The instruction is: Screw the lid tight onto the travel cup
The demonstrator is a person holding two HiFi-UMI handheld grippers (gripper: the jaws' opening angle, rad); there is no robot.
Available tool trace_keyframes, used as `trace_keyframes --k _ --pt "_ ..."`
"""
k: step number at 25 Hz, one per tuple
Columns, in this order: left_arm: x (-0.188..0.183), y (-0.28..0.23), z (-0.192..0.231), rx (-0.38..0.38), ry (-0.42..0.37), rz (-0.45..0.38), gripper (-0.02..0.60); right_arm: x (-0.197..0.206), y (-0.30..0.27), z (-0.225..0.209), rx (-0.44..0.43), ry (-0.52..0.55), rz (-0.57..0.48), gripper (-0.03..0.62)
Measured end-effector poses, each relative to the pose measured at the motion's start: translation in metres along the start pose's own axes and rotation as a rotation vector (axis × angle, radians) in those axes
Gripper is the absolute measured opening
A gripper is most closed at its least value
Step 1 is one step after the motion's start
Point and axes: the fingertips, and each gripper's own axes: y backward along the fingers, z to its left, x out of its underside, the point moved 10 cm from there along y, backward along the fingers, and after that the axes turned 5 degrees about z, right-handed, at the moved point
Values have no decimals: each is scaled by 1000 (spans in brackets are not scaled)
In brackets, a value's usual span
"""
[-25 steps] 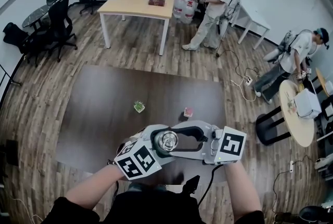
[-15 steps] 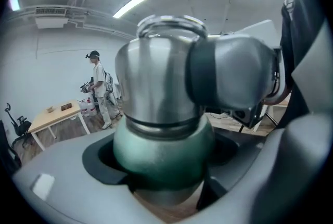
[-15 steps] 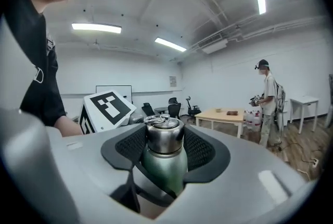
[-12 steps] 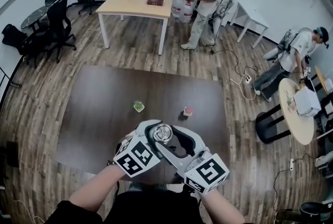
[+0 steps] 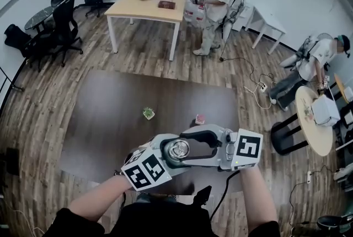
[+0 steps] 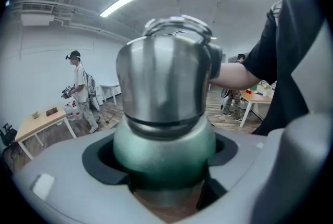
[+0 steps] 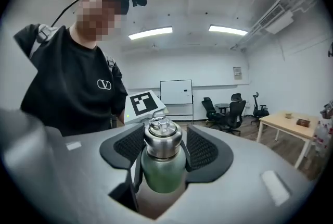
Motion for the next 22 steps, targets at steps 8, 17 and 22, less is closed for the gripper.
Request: trace_keyframes --k 8,17,22 --pt "14 5 18 -140 83 19 394 5 -26 17 375 -149 -90 238" --pt "21 4 21 -157 87 35 394 7 -40 38 552 -181 -102 249" --pt "11 6 9 -66 28 30 394 3 -8 23 225 -26 7 311"
